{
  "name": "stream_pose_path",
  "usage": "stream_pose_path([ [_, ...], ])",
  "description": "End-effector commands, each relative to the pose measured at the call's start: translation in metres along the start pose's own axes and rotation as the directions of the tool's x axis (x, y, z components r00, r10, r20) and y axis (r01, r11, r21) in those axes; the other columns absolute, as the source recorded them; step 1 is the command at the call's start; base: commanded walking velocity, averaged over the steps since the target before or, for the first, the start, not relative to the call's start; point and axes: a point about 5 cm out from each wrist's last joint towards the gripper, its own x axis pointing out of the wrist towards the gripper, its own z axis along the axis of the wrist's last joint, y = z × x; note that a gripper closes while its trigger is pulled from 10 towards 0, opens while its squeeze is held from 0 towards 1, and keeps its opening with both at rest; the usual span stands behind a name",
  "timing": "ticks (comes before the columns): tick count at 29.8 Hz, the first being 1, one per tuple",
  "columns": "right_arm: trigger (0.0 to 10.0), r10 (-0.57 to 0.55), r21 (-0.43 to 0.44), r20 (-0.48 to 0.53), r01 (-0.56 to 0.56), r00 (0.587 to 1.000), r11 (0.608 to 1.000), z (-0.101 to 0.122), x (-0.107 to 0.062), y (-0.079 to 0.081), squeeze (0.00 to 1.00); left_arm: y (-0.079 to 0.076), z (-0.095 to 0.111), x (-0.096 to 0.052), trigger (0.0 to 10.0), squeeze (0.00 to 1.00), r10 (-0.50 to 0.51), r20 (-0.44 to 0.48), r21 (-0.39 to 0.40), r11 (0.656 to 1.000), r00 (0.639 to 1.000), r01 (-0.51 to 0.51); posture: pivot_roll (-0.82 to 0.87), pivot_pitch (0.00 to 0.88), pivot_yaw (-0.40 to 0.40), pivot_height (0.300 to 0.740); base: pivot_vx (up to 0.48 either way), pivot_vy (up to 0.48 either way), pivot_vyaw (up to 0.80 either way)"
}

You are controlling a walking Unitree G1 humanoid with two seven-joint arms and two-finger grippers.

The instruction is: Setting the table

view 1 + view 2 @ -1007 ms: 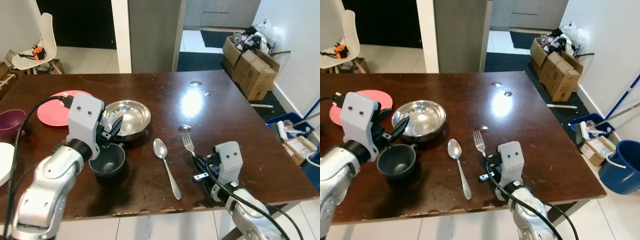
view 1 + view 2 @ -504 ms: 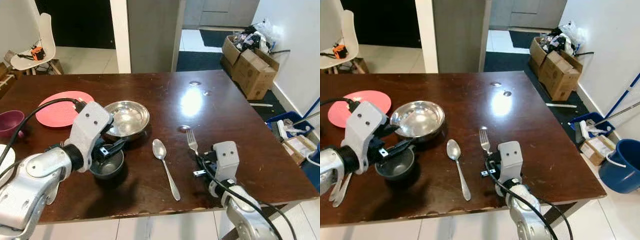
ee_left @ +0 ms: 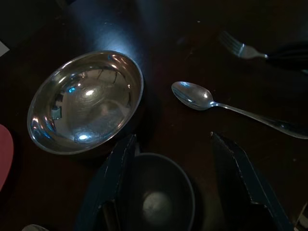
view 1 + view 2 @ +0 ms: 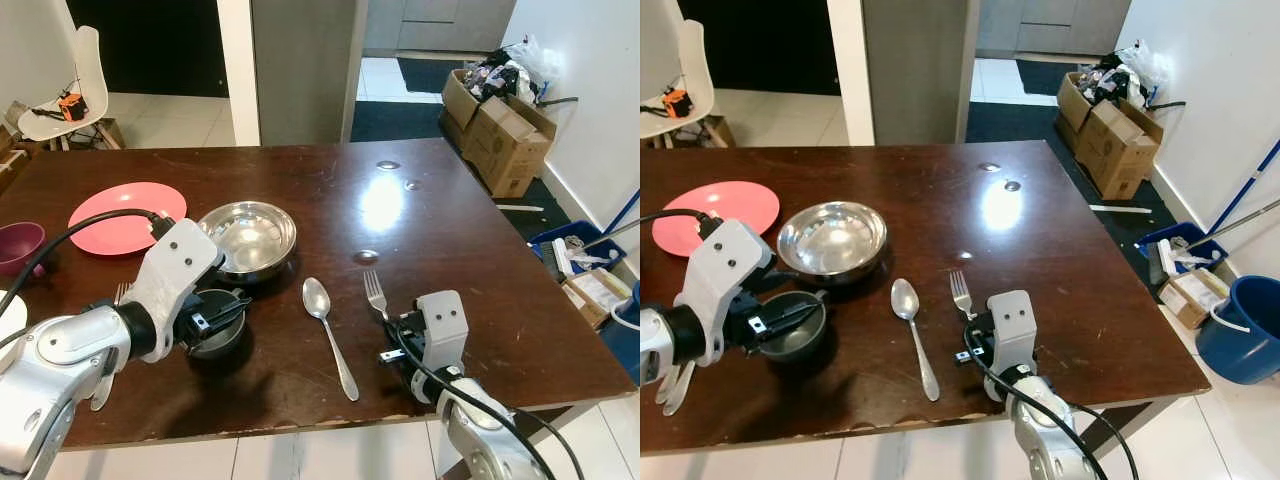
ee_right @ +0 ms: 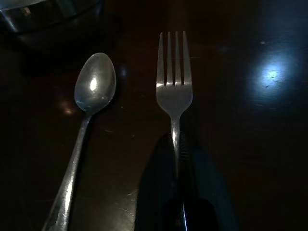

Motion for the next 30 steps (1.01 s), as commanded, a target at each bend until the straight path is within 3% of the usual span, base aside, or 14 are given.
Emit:
stream_pose_path([
  [1, 10.0, -0.010, 0.023, -0.016, 0.010, 1.000, 1.000, -0.007, -0.002, -0.002, 1.00, -0.003, 0.001, 0.001, 10.0, 0.00, -0.009, 0.000, -0.001, 1.000, 1.000, 0.009, 0.00, 0.007, 0.080, 0.740, 0.000, 0.000, 0.00],
  [10, 10.0, -0.018, 0.039, 0.080, 0.015, 0.997, 0.999, 0.011, -0.003, -0.006, 1.00, -0.005, 0.001, 0.002, 10.0, 0.00, -0.006, 0.007, -0.012, 1.000, 1.000, 0.006, 0.00, 0.008, 0.080, 0.740, 0.000, 0.000, 0.00],
  [11, 10.0, -0.019, 0.037, 0.100, 0.015, 0.995, 0.999, 0.016, -0.004, -0.006, 0.00, -0.005, 0.001, 0.002, 10.0, 0.00, -0.005, 0.008, -0.012, 1.000, 1.000, 0.005, 0.00, 0.009, 0.076, 0.740, 0.000, 0.000, 0.00],
  [17, 10.0, -0.003, 0.023, 0.247, -0.003, 0.969, 1.000, 0.051, -0.012, -0.002, 0.00, -0.003, 0.002, 0.007, 10.0, 0.00, 0.040, 0.033, -0.032, 0.999, 0.999, -0.039, -0.01, 0.010, 0.078, 0.740, 0.000, 0.000, 0.00],
  [18, 10.0, 0.008, -0.018, 0.322, -0.003, 0.947, 1.000, 0.068, -0.014, 0.003, 0.00, -0.001, 0.004, 0.011, 10.0, 0.00, 0.091, 0.057, -0.054, 0.995, 0.994, -0.088, -0.01, 0.009, 0.081, 0.740, 0.000, 0.000, 0.00],
  [20, 10.0, 0.011, 0.011, 0.427, -0.017, 0.904, 1.000, 0.096, -0.012, 0.014, 0.00, 0.002, 0.008, 0.017, 10.0, 0.00, 0.157, 0.093, -0.094, 0.984, 0.983, -0.148, -0.02, 0.004, 0.083, 0.740, 0.000, 0.000, 0.00],
  [22, 10.0, 0.014, 0.032, 0.477, -0.033, 0.879, 0.999, 0.111, -0.012, 0.021, 0.00, 0.002, 0.010, 0.020, 10.0, 0.00, 0.182, 0.102, -0.112, 0.979, 0.978, -0.170, -0.02, 0.004, 0.083, 0.740, 0.000, 0.000, 0.00],
  [25, 10.0, 0.025, 0.075, 0.512, -0.073, 0.859, 0.995, 0.121, -0.009, 0.031, 0.00, 0.003, 0.008, 0.023, 10.0, 0.00, 0.218, 0.097, -0.140, 0.969, 0.971, -0.204, -0.02, 0.003, 0.085, 0.740, 0.000, 0.000, 0.00],
  [27, 10.0, 0.028, 0.136, 0.503, -0.111, 0.864, 0.984, 0.118, -0.005, 0.038, 0.00, 0.004, 0.005, 0.024, 10.0, 0.00, 0.257, 0.089, -0.174, 0.955, 0.962, -0.239, -0.02, 0.000, 0.086, 0.740, 0.000, 0.000, 0.00],
  [30, 10.0, 0.031, 0.163, 0.460, -0.119, 0.887, 0.979, 0.104, 0.001, 0.047, 0.00, 0.003, 0.002, 0.027, 10.0, 0.00, 0.301, 0.070, -0.212, 0.936, 0.951, -0.280, -0.01, 0.000, 0.084, 0.740, 0.000, 0.000, 0.00],
])
